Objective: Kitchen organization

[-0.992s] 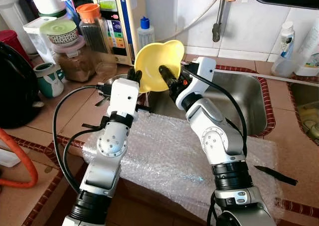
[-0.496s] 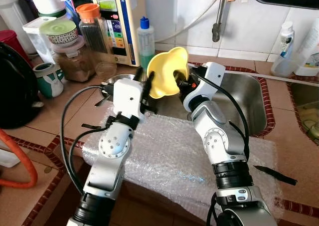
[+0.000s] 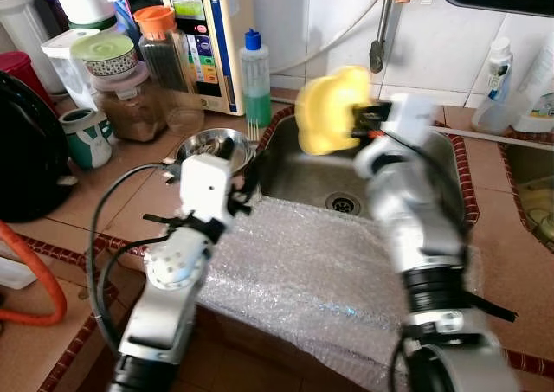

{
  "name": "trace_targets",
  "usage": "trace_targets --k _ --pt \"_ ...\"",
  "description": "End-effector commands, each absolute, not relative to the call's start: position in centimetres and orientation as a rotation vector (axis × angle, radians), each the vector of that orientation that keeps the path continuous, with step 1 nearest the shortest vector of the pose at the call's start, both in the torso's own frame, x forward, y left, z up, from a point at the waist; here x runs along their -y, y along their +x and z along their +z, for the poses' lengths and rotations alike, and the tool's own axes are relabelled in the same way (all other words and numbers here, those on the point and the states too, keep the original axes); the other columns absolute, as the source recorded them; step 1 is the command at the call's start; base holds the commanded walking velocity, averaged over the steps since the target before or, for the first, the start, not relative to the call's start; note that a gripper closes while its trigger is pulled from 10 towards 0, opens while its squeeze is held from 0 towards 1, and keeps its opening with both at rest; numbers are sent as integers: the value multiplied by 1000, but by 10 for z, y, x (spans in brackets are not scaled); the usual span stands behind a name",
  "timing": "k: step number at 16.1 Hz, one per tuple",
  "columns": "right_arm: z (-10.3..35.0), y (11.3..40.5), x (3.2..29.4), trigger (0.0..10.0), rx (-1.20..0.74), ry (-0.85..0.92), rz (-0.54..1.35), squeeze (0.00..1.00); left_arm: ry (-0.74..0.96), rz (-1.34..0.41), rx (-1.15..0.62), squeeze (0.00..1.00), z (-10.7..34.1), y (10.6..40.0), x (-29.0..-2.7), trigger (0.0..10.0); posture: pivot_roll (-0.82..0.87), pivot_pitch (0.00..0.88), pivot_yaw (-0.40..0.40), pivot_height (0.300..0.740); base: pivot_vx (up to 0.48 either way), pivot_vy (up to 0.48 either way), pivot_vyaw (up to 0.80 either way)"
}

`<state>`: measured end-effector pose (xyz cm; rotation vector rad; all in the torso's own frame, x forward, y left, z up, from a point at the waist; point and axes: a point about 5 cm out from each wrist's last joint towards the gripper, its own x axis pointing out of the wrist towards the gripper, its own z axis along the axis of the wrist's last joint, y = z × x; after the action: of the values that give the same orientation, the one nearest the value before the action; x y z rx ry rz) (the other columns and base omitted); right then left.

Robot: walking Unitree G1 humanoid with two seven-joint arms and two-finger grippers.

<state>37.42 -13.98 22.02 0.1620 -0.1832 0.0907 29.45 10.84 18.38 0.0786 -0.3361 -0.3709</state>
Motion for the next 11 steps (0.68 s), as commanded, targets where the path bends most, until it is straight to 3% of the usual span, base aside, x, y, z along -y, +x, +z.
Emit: trace_targets --k 1,6,11 --pt "219 374 152 0 192 121 51 0 92 -383 341 1000 187 292 -112 10000 -164 73 96 740 0 0 0" --pt "185 371 214 0 51 -52 -45 0 178 -470 337 1000 189 293 -117 10000 -179 91 112 740 0 0 0" --pt "172 376 238 0 -57 -182 -57 0 192 -542 314 1000 187 290 -112 10000 -179 106 128 740 0 0 0"
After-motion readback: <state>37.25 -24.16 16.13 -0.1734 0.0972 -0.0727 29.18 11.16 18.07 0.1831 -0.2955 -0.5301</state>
